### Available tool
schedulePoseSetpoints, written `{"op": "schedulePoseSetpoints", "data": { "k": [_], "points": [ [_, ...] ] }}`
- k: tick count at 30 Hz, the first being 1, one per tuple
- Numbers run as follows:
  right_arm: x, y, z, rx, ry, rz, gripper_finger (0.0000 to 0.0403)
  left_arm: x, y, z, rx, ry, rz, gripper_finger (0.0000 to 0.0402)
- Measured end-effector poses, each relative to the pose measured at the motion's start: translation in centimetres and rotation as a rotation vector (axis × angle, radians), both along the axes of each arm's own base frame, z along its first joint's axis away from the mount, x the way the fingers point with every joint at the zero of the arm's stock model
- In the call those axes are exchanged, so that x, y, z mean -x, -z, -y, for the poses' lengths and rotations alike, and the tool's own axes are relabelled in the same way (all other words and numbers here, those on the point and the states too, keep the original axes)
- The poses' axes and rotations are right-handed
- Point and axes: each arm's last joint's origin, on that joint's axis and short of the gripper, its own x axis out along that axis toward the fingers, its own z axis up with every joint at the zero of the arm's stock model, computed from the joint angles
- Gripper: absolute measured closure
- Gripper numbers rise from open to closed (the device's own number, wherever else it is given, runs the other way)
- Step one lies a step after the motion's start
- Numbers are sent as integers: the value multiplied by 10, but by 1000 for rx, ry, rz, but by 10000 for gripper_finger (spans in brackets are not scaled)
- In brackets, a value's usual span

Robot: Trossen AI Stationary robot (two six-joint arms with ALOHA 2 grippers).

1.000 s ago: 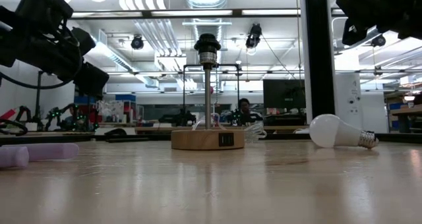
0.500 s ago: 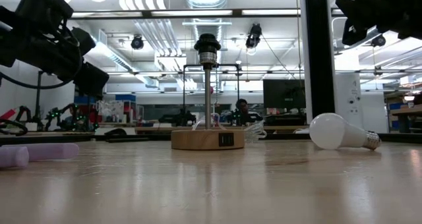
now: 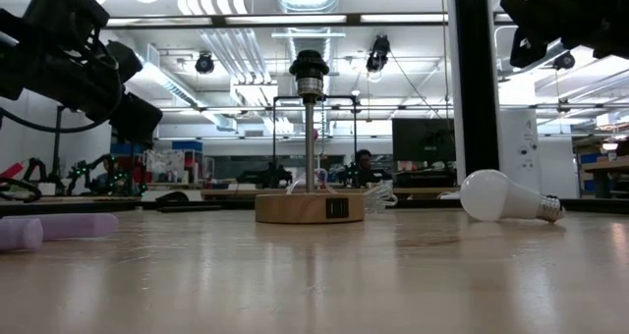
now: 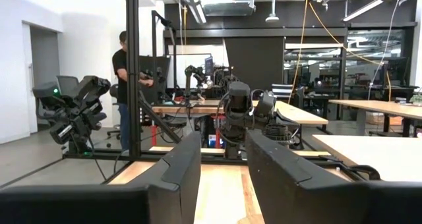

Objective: Screw lightbulb
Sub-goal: Return to Home Position

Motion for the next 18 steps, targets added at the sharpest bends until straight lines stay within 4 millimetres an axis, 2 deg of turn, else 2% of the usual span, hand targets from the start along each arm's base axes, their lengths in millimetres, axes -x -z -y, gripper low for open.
{"op": "schedulePoseSetpoints", "data": {
  "k": [10,18],
  "points": [
    [0,0,0,0,0,0,304,0,0,0,0,0,0,401],
    [0,0,0,0,0,0,302,0,0,0,0,0,0,401]
  ]
}}
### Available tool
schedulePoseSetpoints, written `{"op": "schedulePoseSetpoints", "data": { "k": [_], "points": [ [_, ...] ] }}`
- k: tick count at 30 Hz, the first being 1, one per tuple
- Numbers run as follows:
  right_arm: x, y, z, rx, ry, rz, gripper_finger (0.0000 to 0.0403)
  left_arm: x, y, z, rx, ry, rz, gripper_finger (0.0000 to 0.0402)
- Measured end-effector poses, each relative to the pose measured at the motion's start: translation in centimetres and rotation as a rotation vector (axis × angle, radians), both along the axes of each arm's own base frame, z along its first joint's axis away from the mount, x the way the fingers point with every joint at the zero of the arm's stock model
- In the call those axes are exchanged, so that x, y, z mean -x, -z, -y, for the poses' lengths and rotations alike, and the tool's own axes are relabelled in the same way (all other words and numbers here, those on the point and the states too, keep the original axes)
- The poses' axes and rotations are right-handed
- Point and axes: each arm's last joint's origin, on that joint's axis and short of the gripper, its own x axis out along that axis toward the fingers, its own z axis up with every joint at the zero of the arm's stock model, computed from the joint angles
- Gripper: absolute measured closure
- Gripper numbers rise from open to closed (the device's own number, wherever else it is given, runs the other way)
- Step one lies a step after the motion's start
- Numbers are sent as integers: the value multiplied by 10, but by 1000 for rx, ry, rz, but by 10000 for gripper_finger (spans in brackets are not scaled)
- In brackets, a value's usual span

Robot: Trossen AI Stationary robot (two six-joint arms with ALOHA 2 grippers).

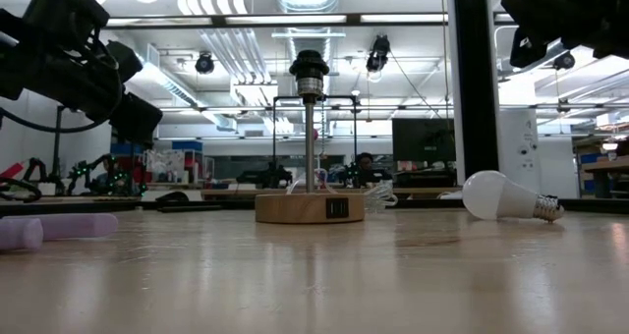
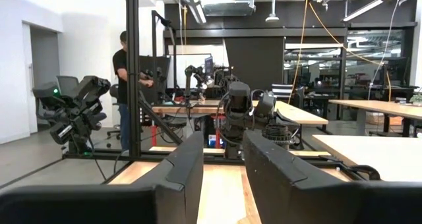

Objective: Screw lightbulb
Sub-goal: Return to Home Position

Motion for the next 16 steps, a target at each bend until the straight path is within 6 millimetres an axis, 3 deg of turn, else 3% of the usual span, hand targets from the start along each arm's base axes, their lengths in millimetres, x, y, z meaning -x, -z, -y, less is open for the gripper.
{"op": "schedulePoseSetpoints", "data": {
  "k": [16],
  "points": [
    [0,0,0,0,0,0,282,0,0,0,0,0,0,401]
  ]
}}
